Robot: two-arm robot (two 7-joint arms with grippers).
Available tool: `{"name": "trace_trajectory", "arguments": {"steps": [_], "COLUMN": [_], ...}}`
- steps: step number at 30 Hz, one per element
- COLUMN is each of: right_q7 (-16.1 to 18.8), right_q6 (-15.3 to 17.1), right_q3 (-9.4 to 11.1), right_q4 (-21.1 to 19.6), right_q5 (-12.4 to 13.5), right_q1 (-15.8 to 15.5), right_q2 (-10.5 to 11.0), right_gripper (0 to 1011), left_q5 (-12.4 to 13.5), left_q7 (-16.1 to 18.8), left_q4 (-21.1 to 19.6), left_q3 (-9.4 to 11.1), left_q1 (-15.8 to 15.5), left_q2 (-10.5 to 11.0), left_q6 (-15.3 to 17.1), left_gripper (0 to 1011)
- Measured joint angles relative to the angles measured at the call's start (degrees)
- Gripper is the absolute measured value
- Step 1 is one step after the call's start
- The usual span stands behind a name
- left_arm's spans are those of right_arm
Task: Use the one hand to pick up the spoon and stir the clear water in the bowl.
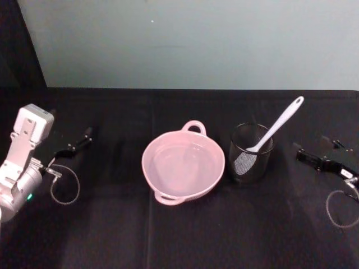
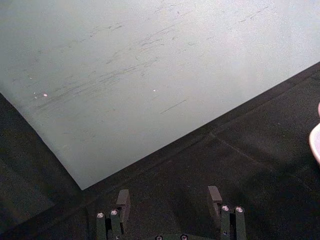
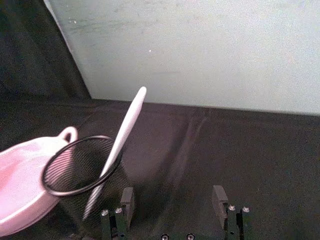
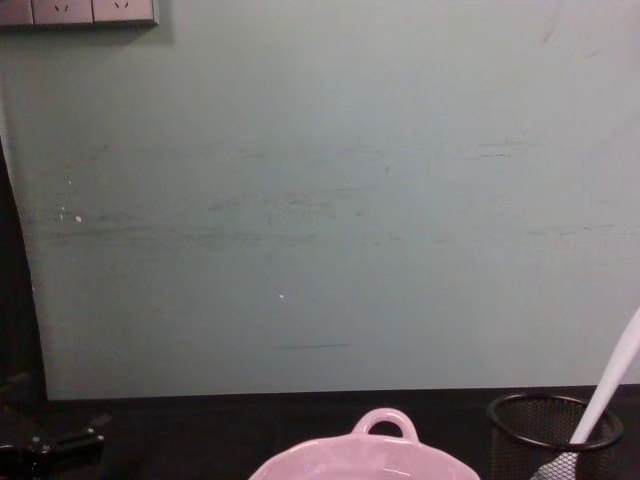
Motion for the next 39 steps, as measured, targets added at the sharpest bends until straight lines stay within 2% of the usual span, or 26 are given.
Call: {"name": "trace_trajectory", "arguments": {"steps": [1,3,4,10,11,15,21,39], "right_q7": [0.03,0.03,0.13,-0.16,-0.16,-1.21,-2.45,-2.46], "right_q6": [-1.70,-3.42,-4.93,-9.62,-9.62,-11.83,-11.63,-11.62], "right_q3": [-0.75,-1.50,-2.34,-5.14,-5.14,-5.37,-5.13,-5.13], "right_q4": [1.78,3.73,5.53,10.93,10.93,12.36,13.27,13.16], "right_q5": [-2.01,-3.98,-6.04,-13.69,-13.69,-16.61,-18.58,-18.44], "right_q1": [1.27,2.69,4.14,8.96,8.96,10.64,11.40,11.38], "right_q2": [-0.93,-1.97,-2.87,-5.55,-5.55,-6.82,-7.76,-7.66], "right_gripper": [1002,1002,1002,1002,1002,1002,1002,1002], "left_q5": [0.00,0.00,0.00,0.00,0.00,0.00,0.00,0.00], "left_q7": [0.00,0.00,0.00,0.00,0.00,0.00,0.00,0.00], "left_q4": [0.00,0.00,0.00,0.00,0.00,0.00,0.00,0.00], "left_q3": [0.00,0.00,0.00,0.00,0.00,0.00,0.00,0.00], "left_q1": [0.00,0.00,0.00,0.00,0.00,0.00,0.00,0.00], "left_q2": [0.00,0.00,0.00,0.00,0.00,0.00,0.00,0.00], "left_q6": [0.00,0.00,0.00,0.00,0.00,0.00,0.00,0.00], "left_gripper": [1011,1011,1011,1011,1011,1011,1011,1011]}}
